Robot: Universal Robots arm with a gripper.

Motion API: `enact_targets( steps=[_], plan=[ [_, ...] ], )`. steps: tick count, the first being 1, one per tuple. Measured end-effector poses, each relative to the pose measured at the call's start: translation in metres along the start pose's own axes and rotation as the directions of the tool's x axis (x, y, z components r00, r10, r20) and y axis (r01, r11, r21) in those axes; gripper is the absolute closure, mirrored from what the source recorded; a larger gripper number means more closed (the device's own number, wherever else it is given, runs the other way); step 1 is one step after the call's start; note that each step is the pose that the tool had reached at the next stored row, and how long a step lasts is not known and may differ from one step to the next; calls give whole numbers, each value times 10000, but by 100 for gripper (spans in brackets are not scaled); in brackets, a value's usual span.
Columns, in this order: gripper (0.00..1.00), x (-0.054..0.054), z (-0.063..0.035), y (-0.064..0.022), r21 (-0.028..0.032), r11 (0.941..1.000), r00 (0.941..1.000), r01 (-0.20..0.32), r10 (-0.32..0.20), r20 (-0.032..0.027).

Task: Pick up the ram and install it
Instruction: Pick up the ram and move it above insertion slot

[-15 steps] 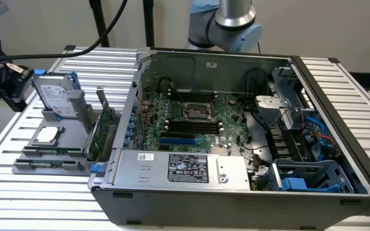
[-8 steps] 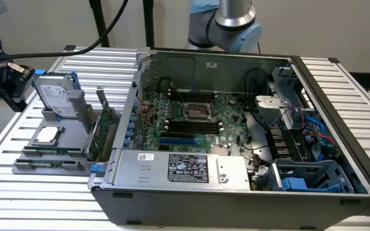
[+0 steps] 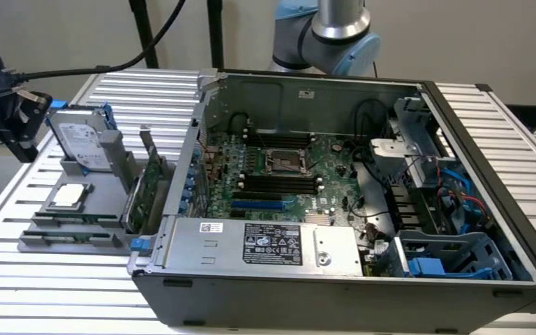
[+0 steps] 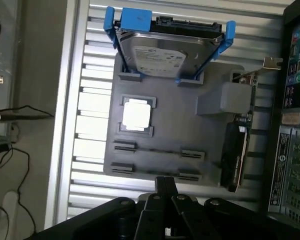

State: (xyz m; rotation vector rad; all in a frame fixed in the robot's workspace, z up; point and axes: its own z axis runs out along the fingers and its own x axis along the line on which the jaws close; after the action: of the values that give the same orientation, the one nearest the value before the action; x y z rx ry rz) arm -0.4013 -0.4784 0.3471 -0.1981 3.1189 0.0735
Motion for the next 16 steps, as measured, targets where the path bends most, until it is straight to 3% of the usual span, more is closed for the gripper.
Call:
enact_targets(
  steps=[4, 8, 12, 16],
  plan=[
    [100, 0, 8, 0, -15, 9974, 9974, 722, -722, -32],
    [100, 0, 22, -1, -31, 9895, 9895, 1442, -1442, -65],
    [100, 1, 39, -2, -51, 9765, 9765, 2154, -2155, -94],
    [100, 1, 62, -3, -73, 9582, 9581, 2859, -2860, -126]
  ],
)
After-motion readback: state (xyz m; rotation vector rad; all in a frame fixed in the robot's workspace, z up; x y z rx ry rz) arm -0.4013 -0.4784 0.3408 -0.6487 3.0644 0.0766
